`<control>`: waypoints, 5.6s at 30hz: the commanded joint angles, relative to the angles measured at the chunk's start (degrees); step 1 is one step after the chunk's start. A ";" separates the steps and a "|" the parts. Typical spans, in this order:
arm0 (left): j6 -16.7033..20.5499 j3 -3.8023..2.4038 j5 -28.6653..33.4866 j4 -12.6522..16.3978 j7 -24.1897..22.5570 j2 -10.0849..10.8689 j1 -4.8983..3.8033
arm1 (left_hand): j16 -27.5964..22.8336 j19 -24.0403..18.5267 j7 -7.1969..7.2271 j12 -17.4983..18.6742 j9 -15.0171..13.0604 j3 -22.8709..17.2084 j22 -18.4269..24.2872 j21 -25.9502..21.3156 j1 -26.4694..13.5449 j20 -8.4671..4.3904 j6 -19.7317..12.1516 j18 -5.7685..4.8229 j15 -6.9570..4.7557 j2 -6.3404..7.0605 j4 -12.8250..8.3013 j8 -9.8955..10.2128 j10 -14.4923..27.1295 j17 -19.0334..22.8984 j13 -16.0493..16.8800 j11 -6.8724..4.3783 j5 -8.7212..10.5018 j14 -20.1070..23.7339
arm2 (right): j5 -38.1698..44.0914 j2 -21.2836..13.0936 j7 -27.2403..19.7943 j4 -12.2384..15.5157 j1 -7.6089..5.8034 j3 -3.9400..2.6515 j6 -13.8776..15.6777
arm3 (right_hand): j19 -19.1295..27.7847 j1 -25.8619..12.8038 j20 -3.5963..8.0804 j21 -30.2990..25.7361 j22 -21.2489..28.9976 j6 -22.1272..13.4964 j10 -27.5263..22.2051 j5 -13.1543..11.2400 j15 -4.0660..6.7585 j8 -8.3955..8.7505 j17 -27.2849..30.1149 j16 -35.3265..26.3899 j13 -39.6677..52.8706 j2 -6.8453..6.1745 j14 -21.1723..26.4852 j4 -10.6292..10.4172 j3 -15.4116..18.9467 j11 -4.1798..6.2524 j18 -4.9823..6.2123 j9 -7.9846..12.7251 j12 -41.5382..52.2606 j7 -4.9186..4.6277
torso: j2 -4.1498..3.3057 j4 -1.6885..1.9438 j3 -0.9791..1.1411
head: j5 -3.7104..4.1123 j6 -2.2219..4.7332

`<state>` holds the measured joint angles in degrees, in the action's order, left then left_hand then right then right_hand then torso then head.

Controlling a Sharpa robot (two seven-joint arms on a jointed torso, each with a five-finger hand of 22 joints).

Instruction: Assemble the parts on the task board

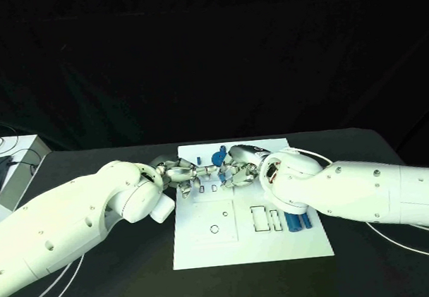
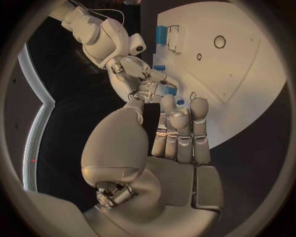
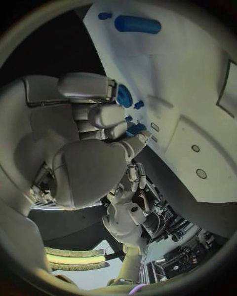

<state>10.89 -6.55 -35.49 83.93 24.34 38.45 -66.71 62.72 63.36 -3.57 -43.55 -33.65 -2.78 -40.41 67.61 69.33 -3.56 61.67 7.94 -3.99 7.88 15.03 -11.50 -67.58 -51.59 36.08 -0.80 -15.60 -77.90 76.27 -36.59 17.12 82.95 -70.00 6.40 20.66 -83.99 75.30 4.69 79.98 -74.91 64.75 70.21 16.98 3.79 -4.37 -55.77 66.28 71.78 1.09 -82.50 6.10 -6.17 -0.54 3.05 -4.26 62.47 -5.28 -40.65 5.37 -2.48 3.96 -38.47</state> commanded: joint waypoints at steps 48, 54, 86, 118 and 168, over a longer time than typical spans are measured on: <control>-2.85 -0.10 -1.37 0.50 0.00 0.80 -0.05 | -0.60 0.00 0.04 0.19 -0.62 -0.19 -0.52 -0.80 -0.08 0.37 0.69 0.61 -0.09 0.04 0.46 0.02 -0.43 0.07 -0.62 -0.19 0.09 -0.21 | -0.28 1.15 -1.75 -4.27 2.52 0.04 0.24 | -5.19 -0.80 -0.27 -0.24 -12.24 0.19 -0.41 -1.22 -0.19 0.13 0.05 -0.33 -0.09 -0.36 -0.13 -0.69 0.68 -0.17 -0.42 0.05 -0.24 -1.05 | -0.05 0.00 0.03 | -0.25 -1.53; -3.12 -0.10 -1.51 0.51 -0.03 0.80 -0.05 | -0.60 0.00 0.04 0.19 -0.62 -0.19 -0.52 -0.80 -0.08 0.37 0.69 0.61 -0.09 0.04 0.46 0.02 -0.43 0.07 -0.62 -0.19 0.09 -0.21 | -0.33 1.31 -1.83 -4.51 2.68 0.04 0.38 | -5.19 -0.69 -0.40 -0.28 -12.23 -0.46 -0.76 -1.79 -0.33 0.28 0.04 -0.29 -0.38 -0.71 -0.13 -1.31 1.10 -0.34 -0.39 0.11 -0.56 -1.33 | -0.05 0.00 0.05 | -0.31 -1.66; -3.73 -0.09 -1.80 0.50 0.15 1.14 -0.04 | -0.93 -0.08 -0.01 0.08 -0.83 -0.12 -0.70 -1.08 -0.04 0.33 0.47 0.56 -0.05 0.10 0.41 -0.09 -0.22 0.38 -0.73 -0.14 0.13 0.04 | -0.15 1.09 -1.62 -4.32 2.82 0.04 1.70 | -5.15 -0.11 -1.65 -0.41 -12.22 -6.78 -5.38 -4.28 -1.58 0.51 -0.24 -0.02 -6.91 -4.88 0.07 -4.98 2.36 -1.79 -0.12 0.14 -4.64 -3.46 | -0.04 0.00 0.06 | -0.14 -1.82; -8.29 -0.10 -2.65 -5.40 2.44 -1.99 -0.97 | -0.87 -0.06 -0.01 -0.54 -1.58 6.91 -1.64 -1.68 -1.25 0.20 -1.01 0.39 0.02 -1.28 1.28 -1.80 0.26 0.81 -0.87 -0.03 0.49 0.32 | -19.75 -11.02 -20.09 4.15 0.09 -0.80 14.53 | -4.87 -1.07 -1.40 -3.30 -11.51 -5.34 -8.71 1.77 -1.15 -3.32 0.83 -1.54 -11.01 -5.67 0.29 -9.58 6.55 -1.23 0.46 -1.17 -3.10 -2.29 | 0.04 -1.01 0.90 | -0.71 -0.93; -23.38 4.09 -12.46 -25.15 12.04 -19.64 -8.43 | 4.74 4.74 2.94 -1.63 -18.59 -16.48 -12.01 1.13 -5.34 -0.97 0.25 -0.69 -1.75 2.52 -1.56 -5.98 -2.76 -6.30 -1.06 -2.26 0.37 -3.00 | -33.23 -16.24 -23.69 0.01 -4.30 -1.61 15.63 | -5.02 -5.65 -0.60 -2.68 -11.70 -6.12 -7.59 8.35 -0.54 -5.39 -0.34 -2.28 -10.11 -3.68 -0.07 -7.51 9.64 -0.45 0.07 -14.70 -3.28 -1.03 | -0.54 -2.24 2.23 | -0.75 -2.06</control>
<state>-10.99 -2.46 -47.98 59.18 37.13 19.14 -75.08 67.17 67.78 -0.89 -44.93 -52.11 -18.92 -52.37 68.95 64.45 -4.49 61.85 7.89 -5.55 10.06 13.47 -17.83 -70.17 -57.82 35.14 -2.76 -14.95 -80.71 43.02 -52.91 -6.69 83.02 -74.26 4.84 36.19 -83.90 70.26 3.77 77.10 -74.93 58.81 62.54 24.97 3.00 -10.11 -56.06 64.29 61.58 -2.71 -82.49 -1.50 3.31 -1.23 3.06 -18.89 59.58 -6.27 -41.18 3.15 -0.19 3.19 -40.40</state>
